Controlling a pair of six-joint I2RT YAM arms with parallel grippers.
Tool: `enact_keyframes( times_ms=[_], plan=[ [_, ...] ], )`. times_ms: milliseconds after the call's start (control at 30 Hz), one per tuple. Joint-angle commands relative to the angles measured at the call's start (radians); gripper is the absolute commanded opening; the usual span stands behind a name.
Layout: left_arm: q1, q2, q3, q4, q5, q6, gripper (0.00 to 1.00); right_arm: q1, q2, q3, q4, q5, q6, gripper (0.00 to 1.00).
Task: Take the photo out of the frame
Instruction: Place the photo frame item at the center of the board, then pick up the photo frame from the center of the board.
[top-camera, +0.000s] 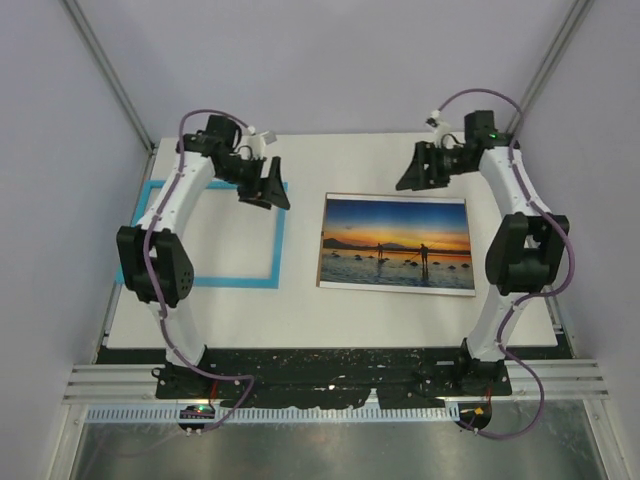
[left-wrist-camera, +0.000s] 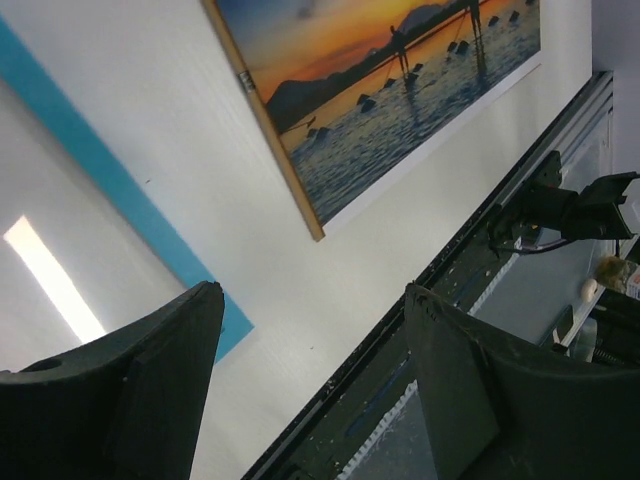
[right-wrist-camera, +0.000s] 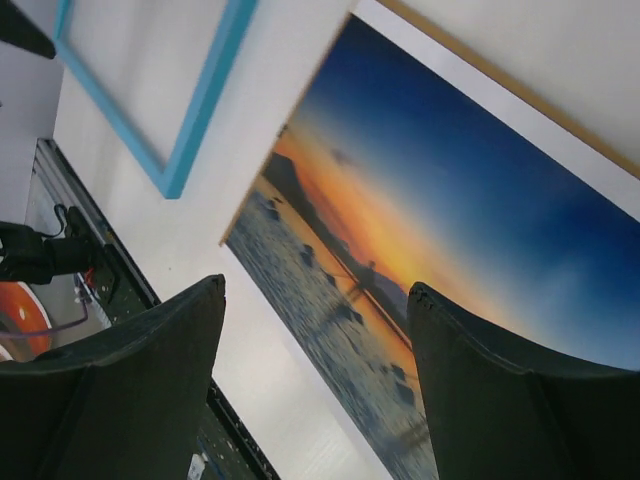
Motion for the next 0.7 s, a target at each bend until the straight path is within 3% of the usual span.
enact_keyframes(
  times_ms=[0,167,367,667],
  plan=[
    [-0.149,0.122,0.135,0.091,0.011,-0.139,0.77,-0.186,-0.039,-0.118,-0.007,-0.068,-0.03,0.78],
    [-0.237,0.288,0.224,0.202,-0.012,-0.302,0.77,-0.358,-0.038,-0.187,0.013,-0.044,-0.022,0.78],
    [-0.27,0.437,0.281,0.274,-0.061,-0.435,0.77,-0.404,-0.046,-0.273,0.082,0.105,-0.007,0.78],
    [-0.293,0.458,0.225,0.318,-0.145,-0.478,0.77,-0.476,-0.021,-0.354,0.135,0.162,0.018,0.78]
  ],
)
